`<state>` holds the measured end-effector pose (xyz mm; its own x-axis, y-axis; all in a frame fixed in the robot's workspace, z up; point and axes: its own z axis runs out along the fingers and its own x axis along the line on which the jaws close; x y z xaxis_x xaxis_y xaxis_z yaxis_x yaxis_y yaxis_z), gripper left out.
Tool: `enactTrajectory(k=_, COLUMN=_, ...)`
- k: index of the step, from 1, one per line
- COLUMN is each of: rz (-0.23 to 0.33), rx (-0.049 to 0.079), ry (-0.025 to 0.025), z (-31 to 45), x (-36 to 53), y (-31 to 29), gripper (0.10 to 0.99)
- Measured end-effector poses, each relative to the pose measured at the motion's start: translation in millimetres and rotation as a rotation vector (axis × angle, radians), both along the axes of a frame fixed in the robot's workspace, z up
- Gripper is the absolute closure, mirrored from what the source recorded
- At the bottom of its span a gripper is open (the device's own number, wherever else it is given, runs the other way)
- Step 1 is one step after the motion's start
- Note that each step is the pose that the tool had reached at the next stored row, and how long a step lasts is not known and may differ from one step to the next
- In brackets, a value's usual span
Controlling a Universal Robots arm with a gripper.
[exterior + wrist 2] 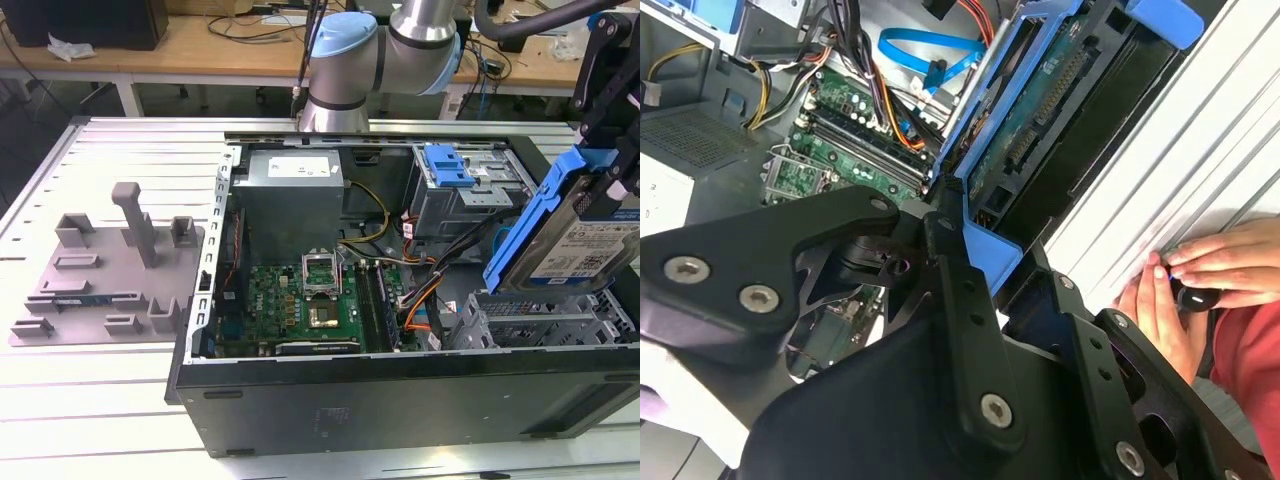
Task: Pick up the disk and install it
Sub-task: 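Insert the disk into the insertion slot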
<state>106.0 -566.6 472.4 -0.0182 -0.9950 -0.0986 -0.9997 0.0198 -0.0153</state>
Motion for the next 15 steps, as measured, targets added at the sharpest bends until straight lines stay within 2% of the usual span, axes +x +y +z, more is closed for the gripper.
enactTrajectory(k=15, rz=0.009, rx=0.0, ry=0.0, z=-2.8, x=0.0, y=-2.3, gripper=0.718)
